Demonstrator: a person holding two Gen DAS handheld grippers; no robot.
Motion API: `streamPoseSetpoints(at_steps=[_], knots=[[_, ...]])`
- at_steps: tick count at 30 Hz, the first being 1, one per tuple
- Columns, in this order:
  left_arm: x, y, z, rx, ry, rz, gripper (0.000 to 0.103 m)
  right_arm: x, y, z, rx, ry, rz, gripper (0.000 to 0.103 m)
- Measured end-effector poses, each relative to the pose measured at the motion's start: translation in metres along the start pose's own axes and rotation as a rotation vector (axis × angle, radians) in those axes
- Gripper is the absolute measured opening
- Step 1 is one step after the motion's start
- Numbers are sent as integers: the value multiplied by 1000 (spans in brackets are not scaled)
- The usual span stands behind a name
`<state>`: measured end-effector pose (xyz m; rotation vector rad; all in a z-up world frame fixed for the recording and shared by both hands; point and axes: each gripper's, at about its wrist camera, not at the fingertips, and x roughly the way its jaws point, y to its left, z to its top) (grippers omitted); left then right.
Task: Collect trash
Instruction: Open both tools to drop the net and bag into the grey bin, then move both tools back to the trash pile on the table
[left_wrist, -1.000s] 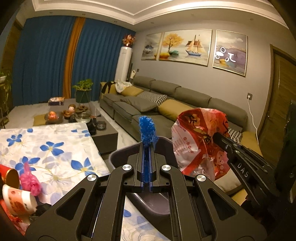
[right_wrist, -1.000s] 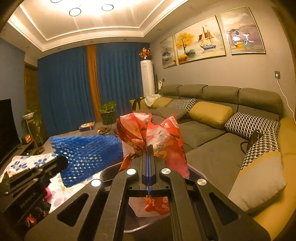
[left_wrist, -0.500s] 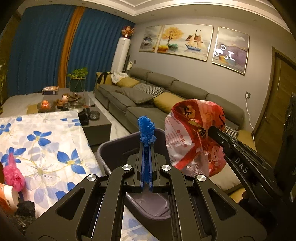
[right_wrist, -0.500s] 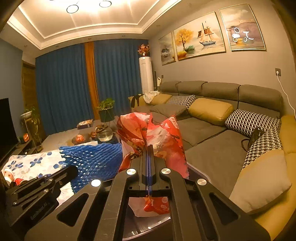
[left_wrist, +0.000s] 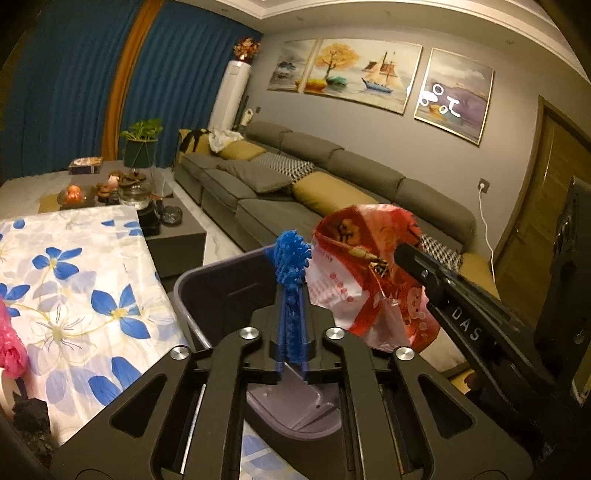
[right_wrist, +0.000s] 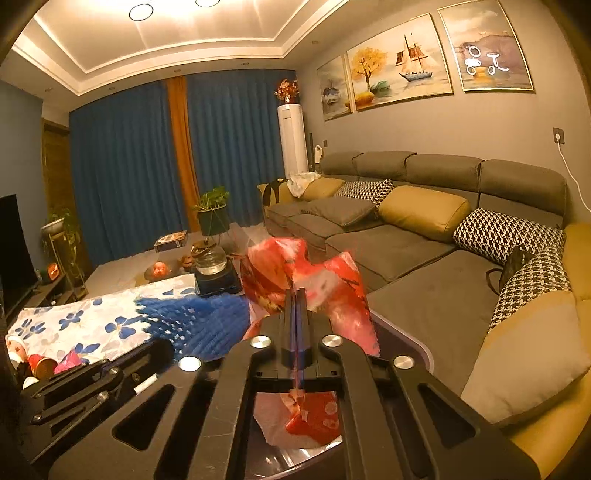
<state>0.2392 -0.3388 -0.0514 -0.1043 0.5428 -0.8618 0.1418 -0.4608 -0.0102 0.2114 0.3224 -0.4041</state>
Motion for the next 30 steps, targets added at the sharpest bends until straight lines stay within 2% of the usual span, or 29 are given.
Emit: streamPoseSetpoints(at_steps=[1, 2, 3, 4, 7, 11, 14, 18, 23, 30], knots=[[0, 0, -1, -3, 4, -5, 22, 0, -1, 0, 3, -2, -2, 20], [1, 3, -1, -15, 10, -5, 41, -1, -3, 1, 9, -9, -6, 33], [0, 6, -2, -31, 6, 4, 50, -2, -4, 1, 13, -15, -4, 42], [-1, 9, -2, -45, -2, 11, 60, -3, -5, 1, 14, -19, -8, 46], [-11, 16, -1, -67, -23, 55, 68, -8, -7, 3, 15, -28, -18, 46], [-32, 18, -3, -63, -60, 145, 82, -23, -3, 0, 9, -50, -15, 59], [-56, 18, -7, -56, -87, 227, 86, -40, 4, -6, -8, -73, -14, 73], [-91, 20, -15, -61, -107, 319, 88, -60, 15, -17, -19, -80, 2, 84], [-147, 33, -29, -69, -148, 420, 88, -84, 36, -32, -32, -83, 60, 87], [-215, 65, -66, -61, -181, 576, 88, -98, 86, -64, -73, -30, 178, 88]])
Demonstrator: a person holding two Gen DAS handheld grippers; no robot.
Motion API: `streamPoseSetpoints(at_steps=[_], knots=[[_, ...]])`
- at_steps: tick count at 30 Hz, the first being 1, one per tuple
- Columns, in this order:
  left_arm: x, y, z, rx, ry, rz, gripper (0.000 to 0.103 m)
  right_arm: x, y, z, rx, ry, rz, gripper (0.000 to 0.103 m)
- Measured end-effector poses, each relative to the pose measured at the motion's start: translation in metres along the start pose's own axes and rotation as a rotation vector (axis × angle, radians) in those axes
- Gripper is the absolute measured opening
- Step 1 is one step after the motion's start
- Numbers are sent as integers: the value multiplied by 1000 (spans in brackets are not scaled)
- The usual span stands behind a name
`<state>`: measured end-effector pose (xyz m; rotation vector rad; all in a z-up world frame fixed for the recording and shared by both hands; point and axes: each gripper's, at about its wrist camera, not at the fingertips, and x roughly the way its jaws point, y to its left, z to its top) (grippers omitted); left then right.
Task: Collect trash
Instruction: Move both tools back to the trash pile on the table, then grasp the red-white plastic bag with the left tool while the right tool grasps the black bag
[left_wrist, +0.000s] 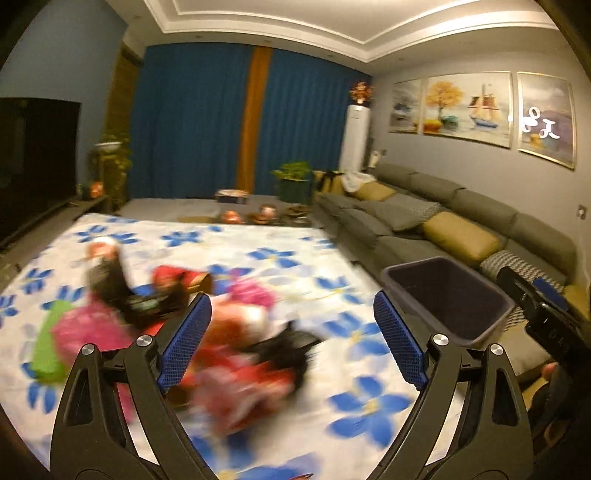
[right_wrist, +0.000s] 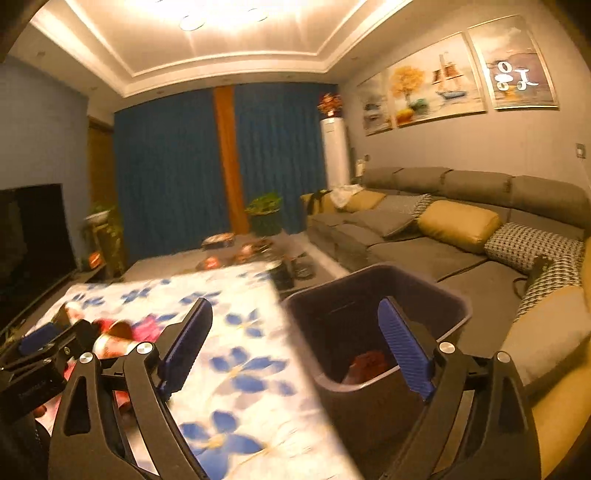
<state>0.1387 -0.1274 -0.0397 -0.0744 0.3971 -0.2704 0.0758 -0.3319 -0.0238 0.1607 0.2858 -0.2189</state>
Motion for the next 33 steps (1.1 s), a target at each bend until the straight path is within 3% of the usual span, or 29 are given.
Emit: streamPoseSetpoints(at_steps=[8, 16, 26, 33], knots=[[-19, 60, -28, -4, 32, 82, 88, 5, 45, -30, -14, 87, 72, 88], [-1, 50, -33, 31, 74, 43, 83, 12, 63, -42, -33, 128, 76, 88], [38, 39, -51, 67, 206, -5, 48, 24, 68, -44, -47, 147, 98, 88], [47, 45, -48, 30, 231, -51, 29, 33, 78, -48, -62, 171, 125, 88]])
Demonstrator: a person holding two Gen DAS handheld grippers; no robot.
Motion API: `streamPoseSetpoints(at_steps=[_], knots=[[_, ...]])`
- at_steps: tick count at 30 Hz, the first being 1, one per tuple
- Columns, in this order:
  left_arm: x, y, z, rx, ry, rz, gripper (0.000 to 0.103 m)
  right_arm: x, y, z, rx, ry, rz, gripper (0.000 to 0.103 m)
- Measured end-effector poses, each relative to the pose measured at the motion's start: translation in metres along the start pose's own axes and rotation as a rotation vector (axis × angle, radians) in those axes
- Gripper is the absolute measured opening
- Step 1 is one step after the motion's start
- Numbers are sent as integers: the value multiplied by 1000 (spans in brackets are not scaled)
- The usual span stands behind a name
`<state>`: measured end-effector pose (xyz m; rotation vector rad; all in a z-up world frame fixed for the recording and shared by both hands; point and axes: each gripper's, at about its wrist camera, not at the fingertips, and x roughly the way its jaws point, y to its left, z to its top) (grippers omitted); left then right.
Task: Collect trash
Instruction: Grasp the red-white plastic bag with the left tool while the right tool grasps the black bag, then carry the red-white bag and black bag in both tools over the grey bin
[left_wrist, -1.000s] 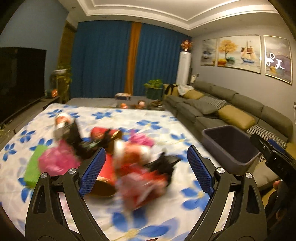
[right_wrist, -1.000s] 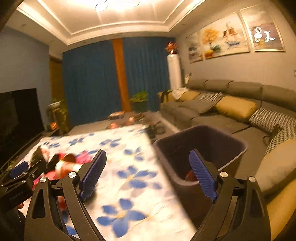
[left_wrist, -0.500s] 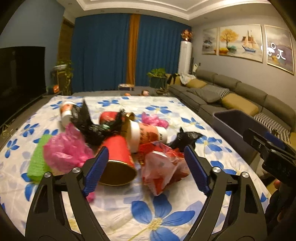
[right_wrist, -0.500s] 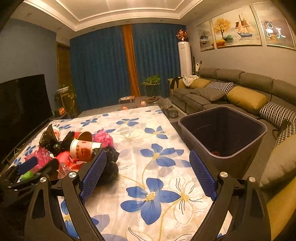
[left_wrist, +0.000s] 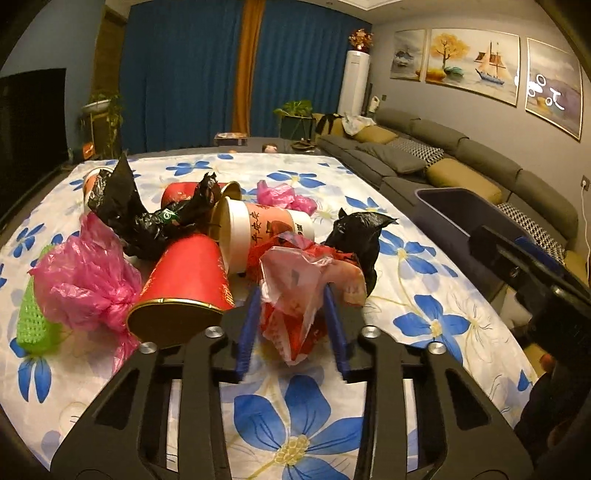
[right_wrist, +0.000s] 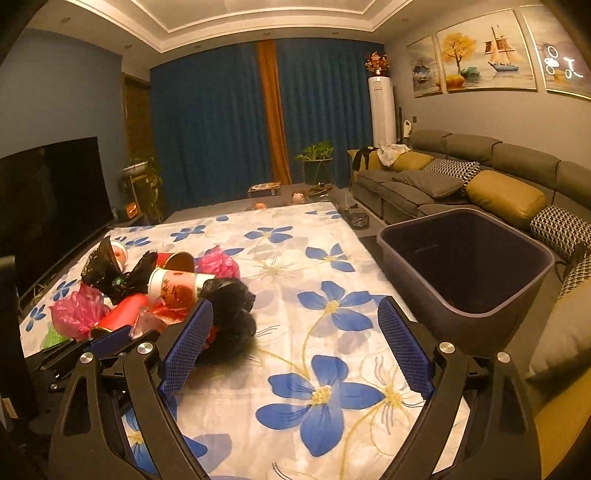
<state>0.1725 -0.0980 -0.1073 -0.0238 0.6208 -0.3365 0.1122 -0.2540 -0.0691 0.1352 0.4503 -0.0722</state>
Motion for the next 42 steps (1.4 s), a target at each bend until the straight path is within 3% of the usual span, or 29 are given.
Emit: streamPoseSetpoints(at_steps=[5, 13, 19, 29, 32, 35, 39, 42], knots=[[-1, 4, -2, -11, -2, -23, 10, 6, 4, -2, -7, 16, 6, 88], [-34, 13, 2, -53, -95, -30, 7, 20, 17, 0, -30, 56, 33, 81], [-61, 34, 14, -96, -172, 33, 7, 35, 31, 7, -47, 86, 50, 76], [-68, 54, 19, -120, -189, 85, 7, 73, 51, 9, -71, 129, 48, 62], [-71, 54, 20, -118, -194, 87, 7, 81, 52, 6, -66, 151, 50, 55], [-70, 53, 21, -115, -192, 88, 7, 88, 56, 4, -78, 173, 60, 41], [-70, 51, 21, -114, -190, 87, 7, 90, 60, 0, -92, 194, 84, 12], [-71, 50, 22, -112, -191, 85, 7, 83, 58, 1, -91, 179, 96, 7]])
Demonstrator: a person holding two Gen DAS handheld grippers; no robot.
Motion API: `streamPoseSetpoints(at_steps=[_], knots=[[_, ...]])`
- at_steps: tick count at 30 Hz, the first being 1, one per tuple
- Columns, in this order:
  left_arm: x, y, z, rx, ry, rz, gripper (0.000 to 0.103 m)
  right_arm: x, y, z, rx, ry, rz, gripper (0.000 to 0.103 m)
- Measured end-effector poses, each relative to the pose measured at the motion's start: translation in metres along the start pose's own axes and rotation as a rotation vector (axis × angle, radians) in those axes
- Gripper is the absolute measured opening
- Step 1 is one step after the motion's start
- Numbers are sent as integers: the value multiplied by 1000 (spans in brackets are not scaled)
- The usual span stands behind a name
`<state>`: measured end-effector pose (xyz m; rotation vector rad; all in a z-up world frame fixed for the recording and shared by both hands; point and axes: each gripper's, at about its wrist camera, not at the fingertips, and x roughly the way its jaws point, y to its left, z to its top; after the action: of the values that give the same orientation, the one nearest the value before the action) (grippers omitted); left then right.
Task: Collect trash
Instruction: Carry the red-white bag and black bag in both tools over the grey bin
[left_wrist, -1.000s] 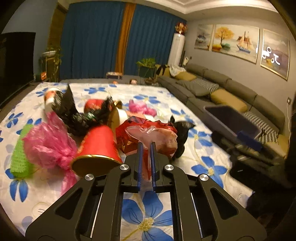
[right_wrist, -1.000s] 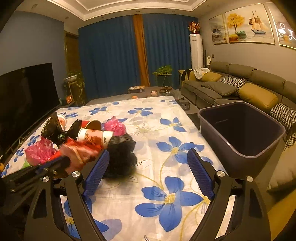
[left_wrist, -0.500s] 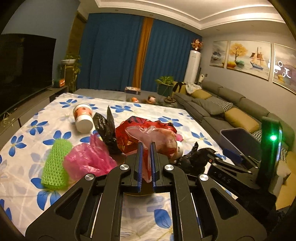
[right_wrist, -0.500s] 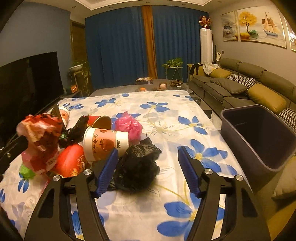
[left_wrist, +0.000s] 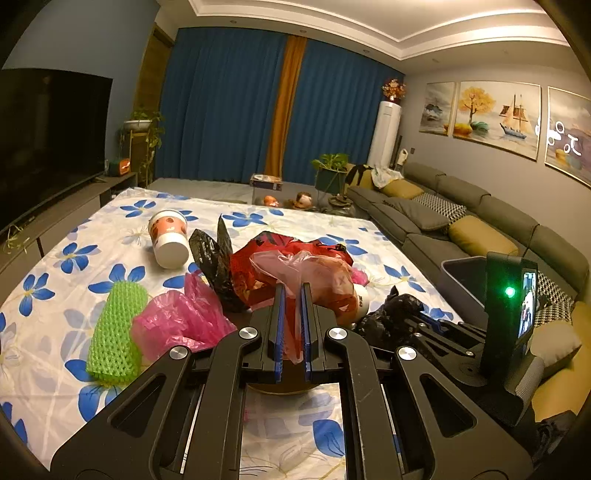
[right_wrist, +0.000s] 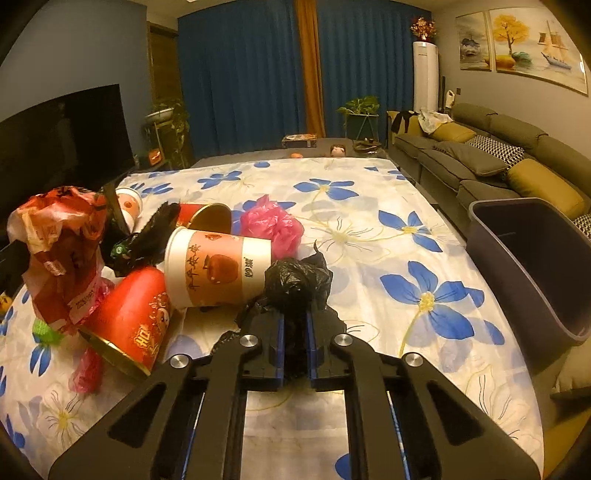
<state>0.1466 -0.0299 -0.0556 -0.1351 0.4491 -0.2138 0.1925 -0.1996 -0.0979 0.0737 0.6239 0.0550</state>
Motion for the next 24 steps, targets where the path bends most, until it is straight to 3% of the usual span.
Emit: streamPoseSetpoints(at_steps=[13, 24], knots=[[-14, -14, 5, 26, -24, -10, 7, -79, -12, 6, -22, -139, 32, 6], [-22, -35, 7, 54, -30, -41, 7, -120, -31, 6, -18, -200, 30, 6]])
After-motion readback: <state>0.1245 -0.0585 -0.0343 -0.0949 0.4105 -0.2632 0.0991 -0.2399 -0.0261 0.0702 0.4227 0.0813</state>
